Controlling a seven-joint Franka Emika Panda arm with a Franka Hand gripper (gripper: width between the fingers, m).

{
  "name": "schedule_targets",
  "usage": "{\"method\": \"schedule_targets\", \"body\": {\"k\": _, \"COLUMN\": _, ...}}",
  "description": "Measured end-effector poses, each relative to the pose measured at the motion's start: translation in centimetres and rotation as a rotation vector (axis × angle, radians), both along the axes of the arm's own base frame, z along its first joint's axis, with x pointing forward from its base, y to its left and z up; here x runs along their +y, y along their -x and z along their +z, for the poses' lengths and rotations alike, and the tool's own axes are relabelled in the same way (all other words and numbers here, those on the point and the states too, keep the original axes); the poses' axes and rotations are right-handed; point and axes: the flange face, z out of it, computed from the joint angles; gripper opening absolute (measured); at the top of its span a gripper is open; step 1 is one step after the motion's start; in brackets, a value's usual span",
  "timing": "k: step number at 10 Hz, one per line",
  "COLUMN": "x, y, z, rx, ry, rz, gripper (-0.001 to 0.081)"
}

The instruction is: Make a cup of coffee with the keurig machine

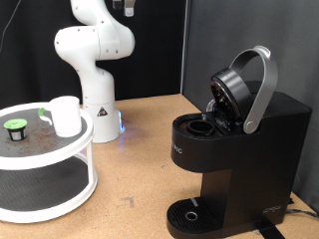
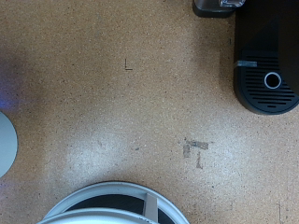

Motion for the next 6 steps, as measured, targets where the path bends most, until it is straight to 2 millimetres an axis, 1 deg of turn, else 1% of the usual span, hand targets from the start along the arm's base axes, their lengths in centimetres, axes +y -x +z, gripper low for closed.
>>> {"method": "schedule_targets", "body": {"k": 1, "x": -0.2, "y": 0.0, "z": 0.0, "rx": 0.0, "ry": -0.004, "rz": 0.008, "gripper": 0.0807}}
{"method": "schedule_targets", "body": {"k": 2, "x": -1.1, "y": 0.1, "z": 0.0, "rx": 0.0, "ry": -0.02, "rz": 0.031, "gripper": 0.0807}}
{"method": "schedule_targets", "body": {"k": 4, "x": -4.3, "y": 0.7, "z": -0.1, "rx": 0.014, "ry": -0.049, "rz": 0.063, "gripper": 0.0807}}
{"method": "schedule_targets", "body": {"k": 6, "x": -7.6, "y": 1.4, "z": -0.3, "rx": 0.026, "ry": -0.024, "rz": 0.072, "gripper": 0.0807}}
